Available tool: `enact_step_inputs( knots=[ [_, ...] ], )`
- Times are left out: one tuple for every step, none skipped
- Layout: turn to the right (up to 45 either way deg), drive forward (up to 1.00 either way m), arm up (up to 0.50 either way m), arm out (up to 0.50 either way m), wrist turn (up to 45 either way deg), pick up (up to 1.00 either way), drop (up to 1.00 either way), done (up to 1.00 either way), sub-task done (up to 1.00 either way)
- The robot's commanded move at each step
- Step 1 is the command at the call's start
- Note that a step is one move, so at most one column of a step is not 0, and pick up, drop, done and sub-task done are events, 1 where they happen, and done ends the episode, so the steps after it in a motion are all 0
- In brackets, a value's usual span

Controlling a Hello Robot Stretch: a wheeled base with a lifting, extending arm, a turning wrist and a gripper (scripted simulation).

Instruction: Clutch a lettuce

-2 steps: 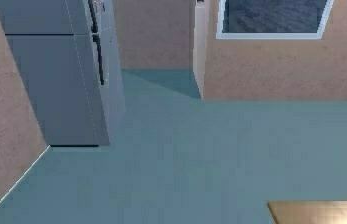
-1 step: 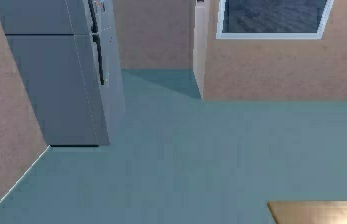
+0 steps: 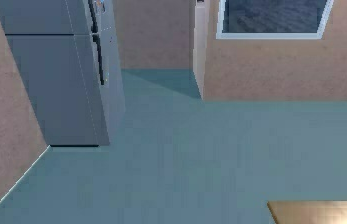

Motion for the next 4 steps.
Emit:
enact_step_inputs(
  knots=[
    [0.0,0.00,0.00,0.00,-21.0,0.00,0.00,0.00,0.00],
    [0.0,0.00,-0.24,0.00,0.0,0.00,0.00,0.00,0.00],
    [0.0,0.00,0.00,0.00,0.0,1.00,0.00,0.00,0.00],
    [0.0,0.00,0.10,0.00,0.0,0.00,0.00,0.00,0.00]
  ],
)
